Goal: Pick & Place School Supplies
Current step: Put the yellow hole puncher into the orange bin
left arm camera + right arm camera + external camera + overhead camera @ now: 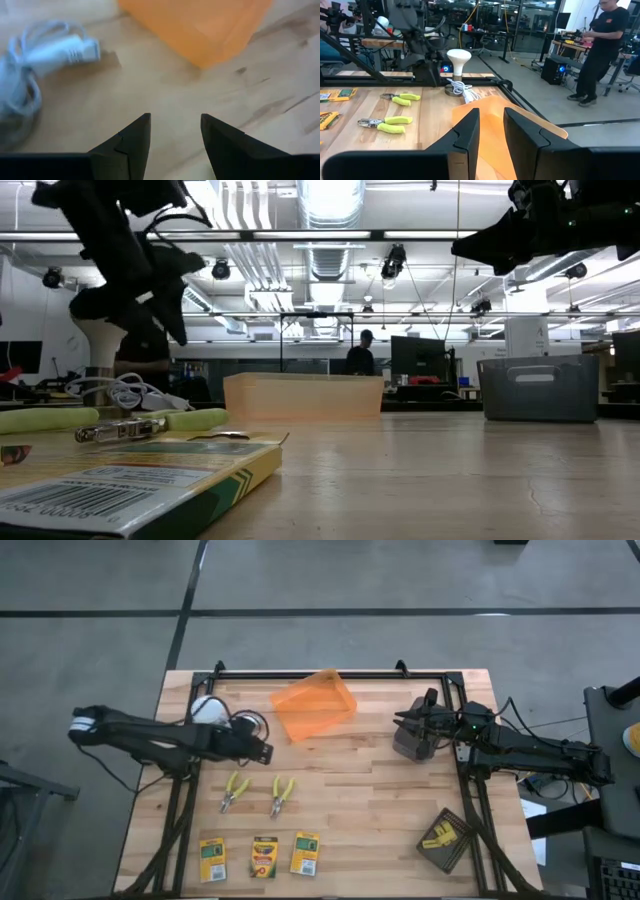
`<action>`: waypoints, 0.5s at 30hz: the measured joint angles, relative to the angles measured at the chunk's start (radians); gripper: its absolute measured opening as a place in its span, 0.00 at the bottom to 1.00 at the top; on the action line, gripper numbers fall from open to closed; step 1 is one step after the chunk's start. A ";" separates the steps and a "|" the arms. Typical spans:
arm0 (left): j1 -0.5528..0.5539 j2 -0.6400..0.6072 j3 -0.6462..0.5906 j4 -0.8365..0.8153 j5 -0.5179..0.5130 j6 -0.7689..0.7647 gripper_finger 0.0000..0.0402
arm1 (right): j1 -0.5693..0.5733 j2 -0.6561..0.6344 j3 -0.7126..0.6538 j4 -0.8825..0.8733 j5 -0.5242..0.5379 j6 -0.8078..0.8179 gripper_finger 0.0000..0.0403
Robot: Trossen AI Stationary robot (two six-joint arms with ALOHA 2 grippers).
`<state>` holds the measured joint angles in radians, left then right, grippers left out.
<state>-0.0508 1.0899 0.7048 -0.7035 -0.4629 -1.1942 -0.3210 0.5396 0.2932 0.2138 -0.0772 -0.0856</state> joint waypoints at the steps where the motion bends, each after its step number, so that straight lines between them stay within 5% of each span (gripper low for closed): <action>1: -0.009 0.024 0.022 -0.025 0.005 -0.055 0.45 | 0.000 0.000 0.000 0.000 0.000 0.000 0.20; 15: -0.083 0.230 0.127 -0.090 0.089 -0.377 0.60 | 0.000 0.000 0.000 0.000 0.000 0.000 0.22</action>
<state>-0.1333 1.3196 0.8314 -0.7939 -0.3737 -1.5710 -0.3210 0.5396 0.2932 0.2135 -0.0772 -0.0856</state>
